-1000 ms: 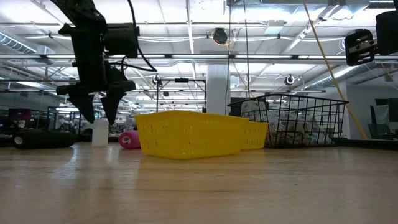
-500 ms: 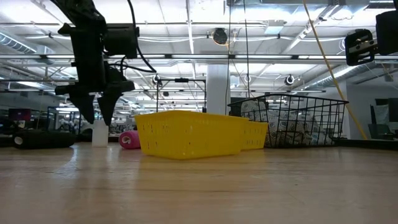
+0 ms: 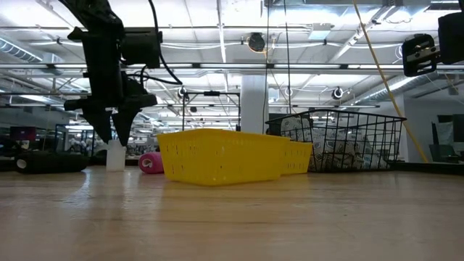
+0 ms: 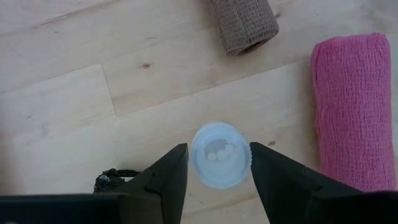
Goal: Pick & place medical supplies in basket/bin
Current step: Put the white pill bottle into the top yellow basket
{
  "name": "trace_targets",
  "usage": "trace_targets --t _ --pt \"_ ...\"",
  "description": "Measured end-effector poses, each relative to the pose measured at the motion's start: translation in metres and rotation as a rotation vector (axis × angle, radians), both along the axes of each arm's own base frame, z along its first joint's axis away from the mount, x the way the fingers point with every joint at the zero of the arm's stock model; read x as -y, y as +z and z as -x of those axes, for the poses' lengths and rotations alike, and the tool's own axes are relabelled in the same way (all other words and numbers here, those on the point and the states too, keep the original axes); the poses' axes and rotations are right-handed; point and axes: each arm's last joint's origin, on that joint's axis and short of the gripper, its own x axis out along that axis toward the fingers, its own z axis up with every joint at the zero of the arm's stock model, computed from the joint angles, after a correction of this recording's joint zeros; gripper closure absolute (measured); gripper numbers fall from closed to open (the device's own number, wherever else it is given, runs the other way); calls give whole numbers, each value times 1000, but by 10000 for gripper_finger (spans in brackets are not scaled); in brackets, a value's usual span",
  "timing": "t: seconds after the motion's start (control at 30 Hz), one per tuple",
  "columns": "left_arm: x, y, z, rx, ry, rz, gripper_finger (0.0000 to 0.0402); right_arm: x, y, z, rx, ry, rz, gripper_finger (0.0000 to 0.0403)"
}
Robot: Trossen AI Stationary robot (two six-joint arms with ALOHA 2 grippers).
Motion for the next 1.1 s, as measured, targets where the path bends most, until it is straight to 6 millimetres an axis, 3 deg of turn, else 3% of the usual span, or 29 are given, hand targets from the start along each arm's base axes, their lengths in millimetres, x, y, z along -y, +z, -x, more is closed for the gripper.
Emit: trace_targets --t 0.7,1.1 --pt "0 0 0 3 10 -3 223 0 0 0 0 0 0 403" --pt "0 0 0 -2 3 -16 150 0 0 0 0 0 0 403"
